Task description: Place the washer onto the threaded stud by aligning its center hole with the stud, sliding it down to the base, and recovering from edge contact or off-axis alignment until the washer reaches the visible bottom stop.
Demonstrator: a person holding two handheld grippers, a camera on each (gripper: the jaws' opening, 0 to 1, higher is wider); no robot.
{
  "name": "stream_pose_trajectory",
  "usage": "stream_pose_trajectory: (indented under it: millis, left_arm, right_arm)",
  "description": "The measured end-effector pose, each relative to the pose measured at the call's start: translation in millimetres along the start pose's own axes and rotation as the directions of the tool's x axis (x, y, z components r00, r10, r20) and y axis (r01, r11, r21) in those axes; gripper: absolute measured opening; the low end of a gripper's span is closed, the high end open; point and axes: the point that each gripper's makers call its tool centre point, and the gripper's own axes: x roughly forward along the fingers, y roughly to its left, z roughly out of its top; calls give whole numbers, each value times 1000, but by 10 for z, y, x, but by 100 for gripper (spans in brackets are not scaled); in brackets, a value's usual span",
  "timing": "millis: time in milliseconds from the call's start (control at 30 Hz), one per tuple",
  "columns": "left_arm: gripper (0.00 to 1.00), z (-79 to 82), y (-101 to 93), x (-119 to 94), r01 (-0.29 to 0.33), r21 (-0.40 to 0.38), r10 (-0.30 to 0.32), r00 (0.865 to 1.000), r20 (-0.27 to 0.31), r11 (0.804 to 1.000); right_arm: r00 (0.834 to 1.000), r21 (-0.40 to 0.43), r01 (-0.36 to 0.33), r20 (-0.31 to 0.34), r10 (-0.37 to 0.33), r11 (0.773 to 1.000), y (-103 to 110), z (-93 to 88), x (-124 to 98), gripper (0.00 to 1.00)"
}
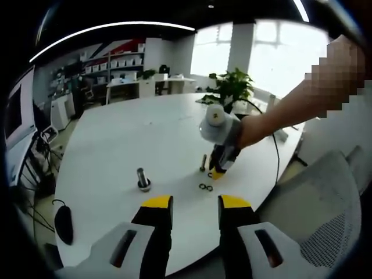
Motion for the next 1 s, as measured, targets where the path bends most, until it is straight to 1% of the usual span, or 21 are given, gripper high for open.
stream_pose_trajectory:
  millis: [33, 67, 133, 167, 367, 467, 533, 567, 633, 700, 867, 1000]
  left_arm:
    - [29, 1, 3, 1, 0, -3, 0, 1000, 0, 1000]
    - [29, 0, 6, 0, -1, -4, 1, 1000, 1, 1000]
    - [29, -4, 3, 2, 0, -5, 0, 1000, 0, 1000]
    - [29, -6, 1, 5, 1, -5, -1, 1000, -2, 1000]
    - [29, -8, 16, 7, -4, -12, 4, 1000, -3, 1000]
    - [29, -1, 16, 11, -5, -4, 5, 1000, 0, 1000]
    - [29, -4, 12, 15, -4, -1, 4, 1000, -3, 1000]
    - [29, -5, 12, 14, -4, -1, 4, 1000, -3, 1000]
    - [29, -7, 14, 13, -5, 0, 5, 1000, -4, 1000]
    - [29, -13, 24, 11, -8, -4, 8, 1000, -5, 1000]
    - [29, -18, 24, 16, -8, -1, 8, 1000, -9, 1000]
    - [29, -27, 24, 16, -9, 0, 9, 1000, -12, 1000]
  right_arm:
    - [1000, -13, 3, -11, -3, 1000, 2, -24, 13, 25]
    - [1000, -10, 3, 4, -3, 1000, -6, 6, -4, 25]
    - [1000, -6, 0, 4, 0, 1000, -15, 9, -10, 24]
    - [1000, -18, 0, 2, 0, 1000, -23, 7, -4, 24]
    - [1000, -39, 1, -17, -1, 999, -7, 13, 1, 23]
    - [1000, -33, -2, -26, 1, 999, -6, 14, -2, 23]
    - [1000, -38, 2, -27, -3, 999, -20, 11, 2, 21]
    - [1000, -45, 0, -30, -2, 999, -8, 8, -1, 18]
    - [999, -72, 6, -39, -9, 997, -2, -2, 1, 15]
    - [999, -81, 8, -44, -12, 997, -8, 3, -1, 15]
    - [998, -74, -3, -55, -1, 997, -27, 2, 7, 15]
    - [997, -78, 2, -82, -9, 997, -6, 12, 6, 15]
